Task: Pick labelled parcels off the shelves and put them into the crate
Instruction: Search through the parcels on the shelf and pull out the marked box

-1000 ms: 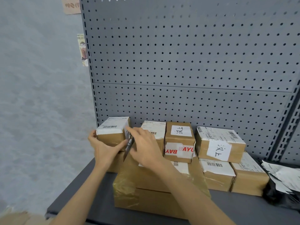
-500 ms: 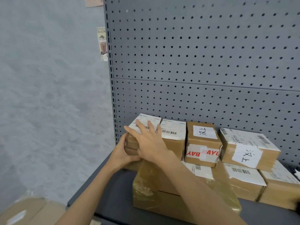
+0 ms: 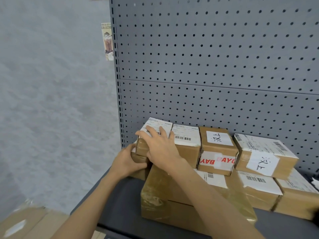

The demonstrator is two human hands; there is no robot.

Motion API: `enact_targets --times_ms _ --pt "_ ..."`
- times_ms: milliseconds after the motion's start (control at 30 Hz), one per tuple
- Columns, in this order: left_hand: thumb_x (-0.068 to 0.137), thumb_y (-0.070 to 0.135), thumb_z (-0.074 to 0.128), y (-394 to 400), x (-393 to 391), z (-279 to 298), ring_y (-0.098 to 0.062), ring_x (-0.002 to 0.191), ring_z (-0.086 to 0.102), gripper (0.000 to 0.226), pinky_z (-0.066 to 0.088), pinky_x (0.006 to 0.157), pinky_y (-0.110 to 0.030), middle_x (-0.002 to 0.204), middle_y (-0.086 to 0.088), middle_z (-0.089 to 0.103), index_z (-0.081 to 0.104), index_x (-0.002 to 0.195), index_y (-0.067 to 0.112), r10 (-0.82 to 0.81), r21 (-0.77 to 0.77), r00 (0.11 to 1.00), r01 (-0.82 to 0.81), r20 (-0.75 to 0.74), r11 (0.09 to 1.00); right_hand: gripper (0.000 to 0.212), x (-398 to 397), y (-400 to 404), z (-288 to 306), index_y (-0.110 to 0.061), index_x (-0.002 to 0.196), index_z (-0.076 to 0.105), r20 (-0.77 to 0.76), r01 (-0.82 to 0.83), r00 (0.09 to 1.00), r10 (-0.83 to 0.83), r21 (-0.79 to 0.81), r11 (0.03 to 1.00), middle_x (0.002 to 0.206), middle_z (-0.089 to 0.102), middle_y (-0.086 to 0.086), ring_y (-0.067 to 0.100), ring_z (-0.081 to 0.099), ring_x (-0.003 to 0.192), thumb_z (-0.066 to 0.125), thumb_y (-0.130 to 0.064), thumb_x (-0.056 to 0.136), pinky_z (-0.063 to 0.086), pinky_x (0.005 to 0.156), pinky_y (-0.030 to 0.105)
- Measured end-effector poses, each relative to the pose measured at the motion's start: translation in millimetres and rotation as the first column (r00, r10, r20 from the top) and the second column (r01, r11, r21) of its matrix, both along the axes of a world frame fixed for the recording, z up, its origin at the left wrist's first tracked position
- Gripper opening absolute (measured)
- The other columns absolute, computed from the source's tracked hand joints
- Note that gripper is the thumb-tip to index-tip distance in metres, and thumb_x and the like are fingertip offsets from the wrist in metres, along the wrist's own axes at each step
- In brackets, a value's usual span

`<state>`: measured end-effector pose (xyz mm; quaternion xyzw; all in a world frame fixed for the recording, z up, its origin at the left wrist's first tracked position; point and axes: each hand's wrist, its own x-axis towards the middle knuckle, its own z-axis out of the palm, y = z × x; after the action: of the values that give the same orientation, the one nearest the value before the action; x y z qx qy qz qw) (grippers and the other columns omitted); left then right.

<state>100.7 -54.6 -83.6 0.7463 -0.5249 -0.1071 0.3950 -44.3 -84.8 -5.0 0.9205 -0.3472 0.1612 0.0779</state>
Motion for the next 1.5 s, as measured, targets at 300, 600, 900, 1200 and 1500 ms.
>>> enact_targets --times_ms 300,600,900,1200,1500 --pt "0.047 0.041 0.071 45.8 32.7 39.0 -0.021 0.11 0.056 0.095 0.046 0.087 -0.032 0.125 -0.003 0.058 0.039 0.134 0.02 0.182 -0.125 0.981 -0.19 -0.075 0.974 0.067 0.5 -1.5 -7.9 -0.04 0.144 0.017 -0.019 0.01 1.0 -0.012 -0.076 0.997 0.156 0.02 0.0 0.039 0.018 0.141 0.052 -0.016 0.092 0.018 0.107 0.062" --pt "0.048 0.04 0.073 60.0 10.6 62.0 -0.007 0.1 0.051 0.093 0.041 0.08 -0.023 0.118 0.011 0.052 0.038 0.133 0.024 0.141 -0.268 0.986 -0.161 -0.092 0.95 0.068 -5.6 2.4 -1.4 -0.043 0.147 0.008 -0.097 0.001 0.995 -0.003 -0.023 1.0 0.159 0.011 -0.001 0.036 0.012 0.143 0.044 -0.017 0.094 0.016 0.11 0.058" --pt "0.049 0.033 0.083 69.4 -1.3 74.7 0.002 0.099 0.048 0.094 0.037 0.072 -0.008 0.117 0.019 0.05 0.036 0.131 0.03 0.152 -0.446 0.986 -0.167 -0.069 0.879 0.08 -13.6 5.7 -2.1 -0.04 0.148 0.003 -0.153 0.016 0.988 -0.026 -0.065 0.998 0.159 0.008 0.003 0.038 0.011 0.143 0.05 -0.01 0.091 0.017 0.111 0.058" --pt "0.053 0.016 0.081 70.5 -29.7 82.5 -0.018 0.12 0.041 0.092 0.037 0.099 -0.036 0.134 0.001 0.048 0.038 0.134 0.016 0.173 -0.584 0.911 0.086 0.374 0.807 0.07 -12.5 11.8 -1.1 -0.022 0.147 0.014 -0.156 0.048 0.986 -0.06 -0.081 0.996 0.156 0.015 0.006 0.039 0.014 0.141 0.049 -0.007 0.089 0.02 0.109 0.06" --pt "0.054 0.0 0.07 58.0 -52.3 89.2 -0.027 0.132 0.034 0.09 0.029 0.108 -0.043 0.142 -0.005 0.045 0.036 0.136 0.012 0.26 -0.517 0.573 0.347 0.777 0.782 0.065 -10.7 13.4 -4.0 -0.009 0.15 0.01 -0.157 0.099 0.981 -0.114 -0.103 0.99 0.152 0.023 0.02 0.038 0.016 0.139 0.042 -0.016 0.093 0.017 0.111 0.058"
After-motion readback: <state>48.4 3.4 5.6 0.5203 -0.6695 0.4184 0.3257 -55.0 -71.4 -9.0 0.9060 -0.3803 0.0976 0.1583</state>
